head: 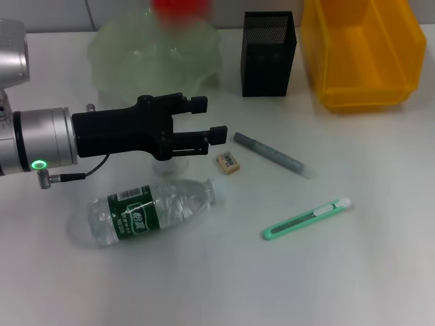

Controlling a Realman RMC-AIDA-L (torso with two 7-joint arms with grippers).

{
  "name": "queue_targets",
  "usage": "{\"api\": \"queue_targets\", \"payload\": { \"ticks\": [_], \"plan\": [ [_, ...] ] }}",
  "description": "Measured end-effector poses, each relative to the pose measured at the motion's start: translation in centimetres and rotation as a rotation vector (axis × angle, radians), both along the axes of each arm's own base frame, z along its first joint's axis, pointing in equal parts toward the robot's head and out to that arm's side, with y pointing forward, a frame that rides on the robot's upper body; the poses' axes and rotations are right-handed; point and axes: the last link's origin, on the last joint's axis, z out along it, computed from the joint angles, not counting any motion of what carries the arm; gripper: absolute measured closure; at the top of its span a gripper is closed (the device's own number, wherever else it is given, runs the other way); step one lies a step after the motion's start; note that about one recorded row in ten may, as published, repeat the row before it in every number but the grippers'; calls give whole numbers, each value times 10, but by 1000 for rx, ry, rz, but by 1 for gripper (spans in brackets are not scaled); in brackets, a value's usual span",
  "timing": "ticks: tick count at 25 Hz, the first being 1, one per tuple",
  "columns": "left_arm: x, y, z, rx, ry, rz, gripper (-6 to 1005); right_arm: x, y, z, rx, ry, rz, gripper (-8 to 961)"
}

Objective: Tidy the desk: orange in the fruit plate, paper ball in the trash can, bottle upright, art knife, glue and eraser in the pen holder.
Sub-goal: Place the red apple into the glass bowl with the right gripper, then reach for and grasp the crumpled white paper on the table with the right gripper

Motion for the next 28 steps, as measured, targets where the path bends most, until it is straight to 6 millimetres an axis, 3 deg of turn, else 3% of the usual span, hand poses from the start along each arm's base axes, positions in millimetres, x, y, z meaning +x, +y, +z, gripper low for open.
{"api": "queue_targets", "payload": {
  "ticks": [5, 10, 19, 25, 28],
  "plan": [
    [0, 0, 0, 0, 0, -2, 214, 0, 0, -1, -2, -3, 0, 584],
    [0, 0, 0, -1, -1, -2, 215, 1, 0, -1, -2, -2, -2, 343],
    [0, 0, 0, 1, 0, -4, 214, 4, 0, 4, -2, 33, -12, 302],
    [0, 1, 1, 13, 3, -9, 214, 20, -11, 32, -50, 257, 8, 303],
    [-2, 2, 4, 20, 7, -8, 214, 39, -27, 49, -112, 344, 41, 303]
  ]
}}
